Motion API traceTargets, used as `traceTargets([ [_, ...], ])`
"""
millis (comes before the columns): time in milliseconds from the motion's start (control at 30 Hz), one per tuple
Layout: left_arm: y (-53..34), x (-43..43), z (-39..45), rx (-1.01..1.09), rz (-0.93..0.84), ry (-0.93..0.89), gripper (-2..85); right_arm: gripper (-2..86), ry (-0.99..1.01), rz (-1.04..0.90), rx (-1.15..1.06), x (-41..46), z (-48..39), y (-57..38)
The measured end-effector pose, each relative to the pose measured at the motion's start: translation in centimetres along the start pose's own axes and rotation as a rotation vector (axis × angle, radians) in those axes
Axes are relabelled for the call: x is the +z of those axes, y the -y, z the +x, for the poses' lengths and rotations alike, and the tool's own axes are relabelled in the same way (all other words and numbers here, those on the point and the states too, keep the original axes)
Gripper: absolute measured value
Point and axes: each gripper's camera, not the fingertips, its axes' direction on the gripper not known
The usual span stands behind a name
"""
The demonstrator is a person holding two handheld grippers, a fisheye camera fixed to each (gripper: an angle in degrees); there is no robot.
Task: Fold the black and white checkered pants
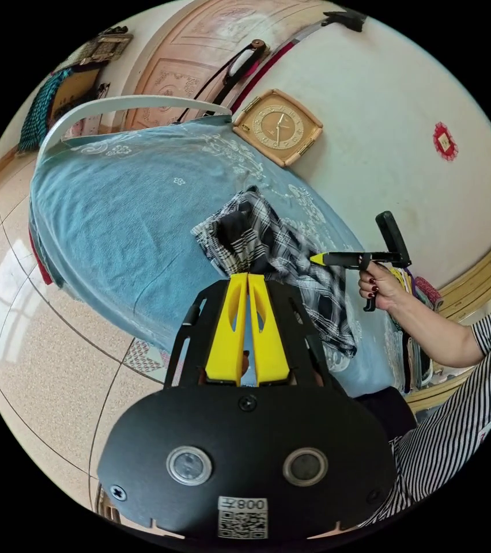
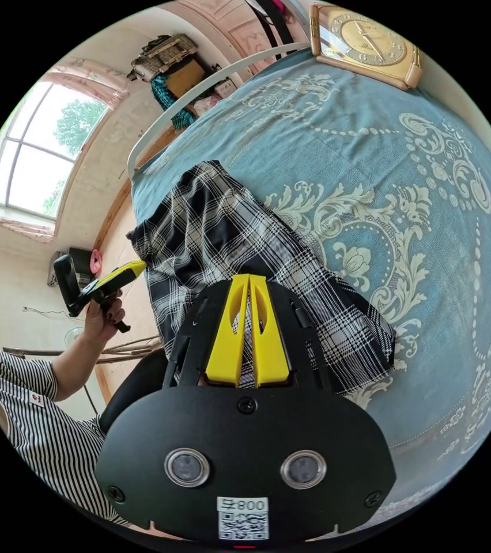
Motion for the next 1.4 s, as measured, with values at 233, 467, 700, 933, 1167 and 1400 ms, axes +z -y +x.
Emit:
traceTargets([
  [233,-0.1,5.4,7.9,0.222,-0.203,-0.106,0.1,0.0,0.059,0.043,0.025,-3.6,-0.7,-7.6],
  [467,-1.7,7.7,12.2,0.286,-0.325,-0.126,0.2,0.1,0.101,-0.041,0.150,-3.3,-0.7,-18.9],
  [700,-3.1,11.4,20.6,0.545,-0.502,-0.081,0.4,0.0,0.194,-0.054,0.159,-4.1,-0.5,-22.9],
  [933,-3.5,14.2,24.0,0.604,-0.613,-0.055,0.3,0.0,0.217,0.105,0.203,-10.6,3.6,-25.3],
  [1167,-3.7,15.4,26.1,0.599,-0.643,-0.065,0.9,0.1,0.227,0.288,0.355,-15.3,12.3,-23.3],
  [1400,-4.0,16.2,28.8,0.651,-0.649,-0.033,5.3,0.3,0.283,0.257,0.457,-16.8,17.0,-24.0],
])
